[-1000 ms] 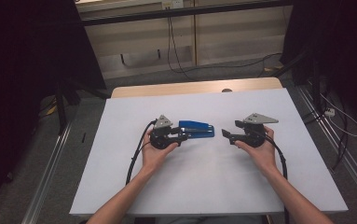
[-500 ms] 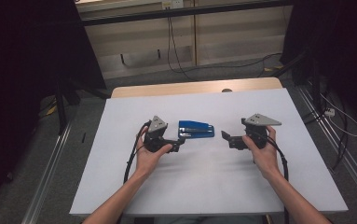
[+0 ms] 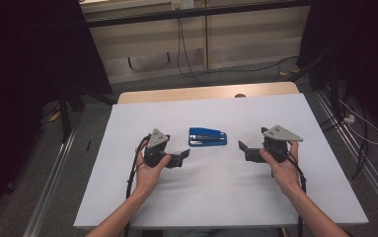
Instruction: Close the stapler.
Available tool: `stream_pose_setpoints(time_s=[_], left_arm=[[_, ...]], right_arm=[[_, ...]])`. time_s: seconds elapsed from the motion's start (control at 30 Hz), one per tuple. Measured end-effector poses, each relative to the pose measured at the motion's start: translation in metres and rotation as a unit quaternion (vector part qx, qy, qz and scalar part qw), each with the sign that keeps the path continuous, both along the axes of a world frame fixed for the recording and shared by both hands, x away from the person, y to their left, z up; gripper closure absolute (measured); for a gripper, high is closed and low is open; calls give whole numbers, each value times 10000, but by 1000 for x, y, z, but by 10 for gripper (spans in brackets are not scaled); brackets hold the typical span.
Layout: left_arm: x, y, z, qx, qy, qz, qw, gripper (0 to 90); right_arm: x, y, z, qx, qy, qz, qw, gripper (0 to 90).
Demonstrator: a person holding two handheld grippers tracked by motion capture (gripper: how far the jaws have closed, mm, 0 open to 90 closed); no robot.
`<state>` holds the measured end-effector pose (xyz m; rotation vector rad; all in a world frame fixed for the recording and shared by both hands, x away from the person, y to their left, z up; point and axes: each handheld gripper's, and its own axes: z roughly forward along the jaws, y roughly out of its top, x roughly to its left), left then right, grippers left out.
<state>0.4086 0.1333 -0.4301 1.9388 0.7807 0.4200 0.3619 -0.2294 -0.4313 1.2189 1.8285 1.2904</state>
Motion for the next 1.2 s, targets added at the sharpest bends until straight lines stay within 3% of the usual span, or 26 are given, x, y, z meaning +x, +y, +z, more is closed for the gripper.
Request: stream_pose_setpoints(time_s=[0.3,0.5,0.63,0.9,1.03,1.2], left_arm=[[-16,21,2,-106,15,261,9996,48],[-26,33,5,-207,-109,369,9990,49],[-33,39,7,-202,-171,412,9988,49],[-44,51,9,-286,-203,524,9980,49],[-52,58,11,-263,-398,617,9970,41],[-60,67,10,-286,-377,677,9966,40]], right_arm=[[-12,0,-3,-160,-34,-24,9999,35],[-20,-4,-3,-48,-54,-42,10000,34],[-28,-7,-2,-155,-119,-18,9998,32],[-44,-18,0,-38,-204,-165,9996,26],[-51,-24,1,8,-226,-222,9995,27],[-58,-29,1,90,-255,-344,9990,29]])
